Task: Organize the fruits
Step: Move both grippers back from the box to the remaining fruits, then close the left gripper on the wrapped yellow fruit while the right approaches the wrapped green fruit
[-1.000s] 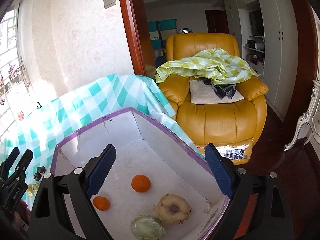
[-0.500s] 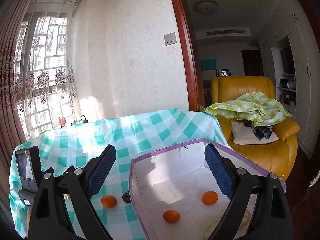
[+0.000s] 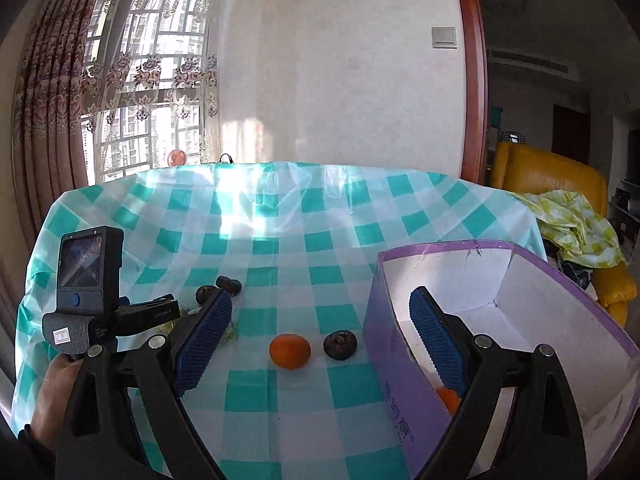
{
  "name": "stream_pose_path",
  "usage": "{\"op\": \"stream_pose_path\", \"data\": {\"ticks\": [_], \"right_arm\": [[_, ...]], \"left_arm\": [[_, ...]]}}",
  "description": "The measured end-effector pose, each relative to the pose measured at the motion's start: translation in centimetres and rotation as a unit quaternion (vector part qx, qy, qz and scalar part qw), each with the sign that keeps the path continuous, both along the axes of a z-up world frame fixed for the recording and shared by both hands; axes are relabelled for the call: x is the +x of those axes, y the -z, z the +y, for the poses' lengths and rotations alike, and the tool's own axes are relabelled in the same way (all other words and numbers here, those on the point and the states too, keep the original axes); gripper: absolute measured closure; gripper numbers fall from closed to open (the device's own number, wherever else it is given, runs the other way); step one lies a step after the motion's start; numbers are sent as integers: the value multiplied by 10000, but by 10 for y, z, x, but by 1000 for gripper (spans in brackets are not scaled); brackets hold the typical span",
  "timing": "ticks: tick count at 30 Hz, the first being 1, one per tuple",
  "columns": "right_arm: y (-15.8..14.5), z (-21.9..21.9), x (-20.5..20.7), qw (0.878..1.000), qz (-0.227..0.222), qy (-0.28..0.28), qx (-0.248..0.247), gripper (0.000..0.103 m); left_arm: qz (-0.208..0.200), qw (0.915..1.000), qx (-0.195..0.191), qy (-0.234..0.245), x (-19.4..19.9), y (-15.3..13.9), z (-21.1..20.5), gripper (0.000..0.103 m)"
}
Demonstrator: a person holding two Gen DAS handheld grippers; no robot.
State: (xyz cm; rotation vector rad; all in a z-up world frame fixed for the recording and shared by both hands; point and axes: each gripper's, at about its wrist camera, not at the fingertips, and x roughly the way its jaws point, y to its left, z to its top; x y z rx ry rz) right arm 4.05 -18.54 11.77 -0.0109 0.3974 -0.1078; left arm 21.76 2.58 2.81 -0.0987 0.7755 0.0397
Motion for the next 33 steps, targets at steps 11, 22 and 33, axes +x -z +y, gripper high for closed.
{"op": "stream_pose_path", "data": {"ticks": [11,22,33], "right_arm": [[66,47,50,9871,1421,-674,-314,15],[91,65,77,9770,1856,-983,-378,15],[102,91,122,9703,2071,-1205,-345,16]], "left_arm": [[476,9954,278,782,9,16,-20,32],[489,9970,131,579,12,17,-8,44],[266,9954,-835,-393,9,17,44,45]]}}
